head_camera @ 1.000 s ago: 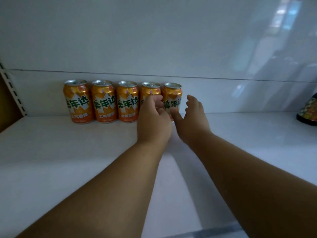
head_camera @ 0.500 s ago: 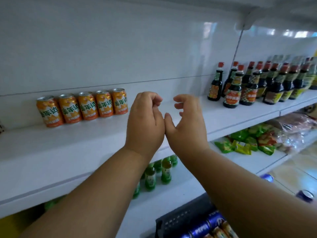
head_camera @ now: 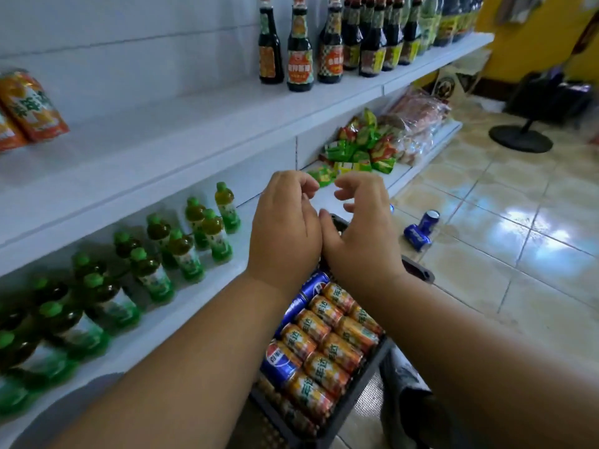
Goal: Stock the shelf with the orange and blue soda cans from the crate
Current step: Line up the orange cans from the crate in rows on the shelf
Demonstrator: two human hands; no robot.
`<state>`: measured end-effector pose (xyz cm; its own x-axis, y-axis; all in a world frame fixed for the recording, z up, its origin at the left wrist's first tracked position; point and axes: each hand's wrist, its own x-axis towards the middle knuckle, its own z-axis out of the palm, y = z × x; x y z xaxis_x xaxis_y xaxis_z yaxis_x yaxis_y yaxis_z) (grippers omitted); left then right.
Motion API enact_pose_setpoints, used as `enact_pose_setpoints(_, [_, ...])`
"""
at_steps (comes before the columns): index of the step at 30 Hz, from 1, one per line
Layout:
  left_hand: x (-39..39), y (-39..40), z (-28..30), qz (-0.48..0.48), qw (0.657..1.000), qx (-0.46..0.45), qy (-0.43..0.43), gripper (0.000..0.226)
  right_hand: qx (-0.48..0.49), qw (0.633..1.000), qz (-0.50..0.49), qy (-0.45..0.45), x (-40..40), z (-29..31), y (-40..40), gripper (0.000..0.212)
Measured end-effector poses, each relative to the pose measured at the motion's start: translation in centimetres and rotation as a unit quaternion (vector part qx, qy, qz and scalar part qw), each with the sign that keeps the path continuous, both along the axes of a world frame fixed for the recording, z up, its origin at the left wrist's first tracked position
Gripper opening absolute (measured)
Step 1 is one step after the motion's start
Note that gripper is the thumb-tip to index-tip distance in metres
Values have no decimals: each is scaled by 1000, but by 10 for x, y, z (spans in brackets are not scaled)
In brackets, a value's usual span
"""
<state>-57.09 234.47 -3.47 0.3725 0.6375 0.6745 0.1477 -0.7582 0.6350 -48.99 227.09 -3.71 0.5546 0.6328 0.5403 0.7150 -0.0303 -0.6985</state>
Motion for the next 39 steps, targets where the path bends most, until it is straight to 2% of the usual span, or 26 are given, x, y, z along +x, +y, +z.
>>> enact_pose_setpoints(3, [25,-2,-27,-27,999,-16,32,19,-29,999,-24,23,24,-27,-10,39])
enact_pose_setpoints(6, [54,4,-67,-72,991,-48,99,17,-91,992,-58,65,57,-66,-9,39])
enact_pose_setpoints(12, [125,19,-167,-139,934,-176,279,21,-296,948,-95,72,140,-164,7,45])
enact_pose_setpoints(14, [146,25,-203,-145,908,-219,327,24,-388,917,-80,48,165,-200,11,45])
enact_pose_setpoints(19, [174,35,-278,-165,838,-296,428,26,-600,800,-20,-4,205,-279,19,46])
enact_pose_setpoints(25, [190,46,-324,-144,813,-343,447,30,-708,701,47,-75,228,-334,60,70])
enact_pose_setpoints(29, [195,48,-337,-140,807,-372,436,26,-745,650,66,-135,235,-356,70,72])
enact_pose_setpoints(31, [196,47,-338,-138,805,-381,432,25,-742,648,62,-160,234,-361,71,67])
enact_pose_setpoints(34, [194,46,-337,-131,802,-390,434,25,-708,680,49,-185,227,-354,71,57])
enact_pose_setpoints(39, [181,42,-322,-133,801,-386,438,27,-671,727,45,-141,229,-336,64,45])
